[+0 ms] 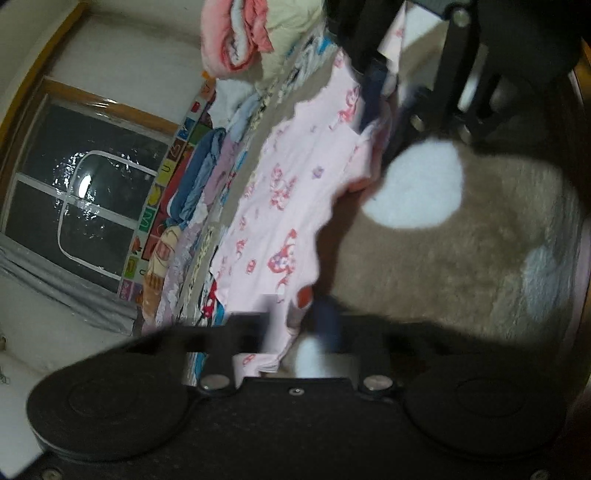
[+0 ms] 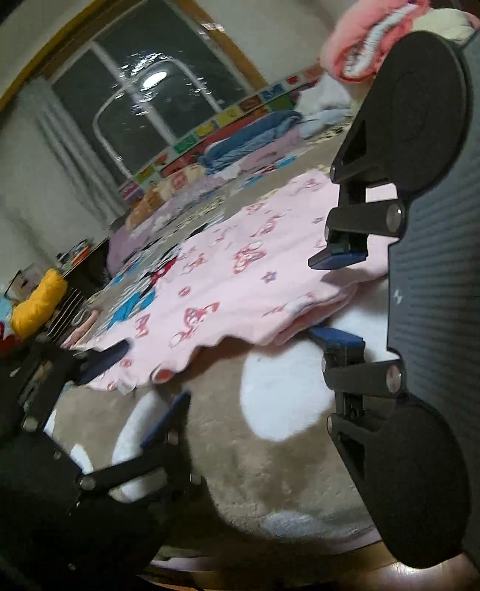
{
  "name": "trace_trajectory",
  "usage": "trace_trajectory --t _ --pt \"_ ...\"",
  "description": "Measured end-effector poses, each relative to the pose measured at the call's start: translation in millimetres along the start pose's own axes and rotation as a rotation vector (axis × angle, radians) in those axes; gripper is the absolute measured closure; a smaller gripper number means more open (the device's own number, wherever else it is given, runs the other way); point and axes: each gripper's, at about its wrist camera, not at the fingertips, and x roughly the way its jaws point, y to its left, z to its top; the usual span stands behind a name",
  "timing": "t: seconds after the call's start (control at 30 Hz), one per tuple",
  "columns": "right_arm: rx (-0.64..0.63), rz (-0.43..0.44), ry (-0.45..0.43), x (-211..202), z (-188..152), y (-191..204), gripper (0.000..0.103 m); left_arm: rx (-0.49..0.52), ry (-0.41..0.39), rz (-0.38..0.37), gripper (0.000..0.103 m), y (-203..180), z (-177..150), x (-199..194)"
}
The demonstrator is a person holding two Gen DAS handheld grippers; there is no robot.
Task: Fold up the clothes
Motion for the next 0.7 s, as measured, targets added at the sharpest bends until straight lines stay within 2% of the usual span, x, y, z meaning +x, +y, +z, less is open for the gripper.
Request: trace_trajectory --t 0.1,0.2,0.27,0.33,0.43,0.53,0.6,0.7 --pt "0.038 0.054 -0.005 -3.7 -1.4 -4.2 0.093 0.031 -0.014 0.042 0.101 3.1 1.3 -9.9" --pt "0.023 0.051 -0.005 -8.7 -9.6 -1.2 0.095 0.039 0.009 -0.029 0.101 -5.0 -3.0 -7.8" --pt "-0.016 0.027 -0.014 -11.0 -12.8 7.8 0.093 0.076 0.009 -0.029 0.101 -12.4 -5.6 -9.8" --pt "-0.029 0.019 -0.006 -13.9 -10.4 10.1 0.093 0.052 0.009 -0.066 0.099 -6.5 -3.2 -16.0" --pt "0.066 0.067 -0.019 -30.5 -9.4 -3.0 0.093 -0.104 -0.020 -0.163 0.084 19.5 -3.9 -31.4" --pt "0.243 0.109 -0.098 -51.7 -7.4 -24.9 0.090 -0.390 -0.058 -0.199 0.073 59.0 -11.2 -32.9" --pt "0.389 0.123 -0.157 -57.7 -5.7 -43.2 0.083 -0.576 -0.051 -0.164 0.052 82.0 -16.5 -27.7" --pt "0.560 0.151 -0.198 -49.0 -5.1 -64.3 0.077 -0.765 -0.024 -0.162 0.051 99.7 -24.1 -12.8"
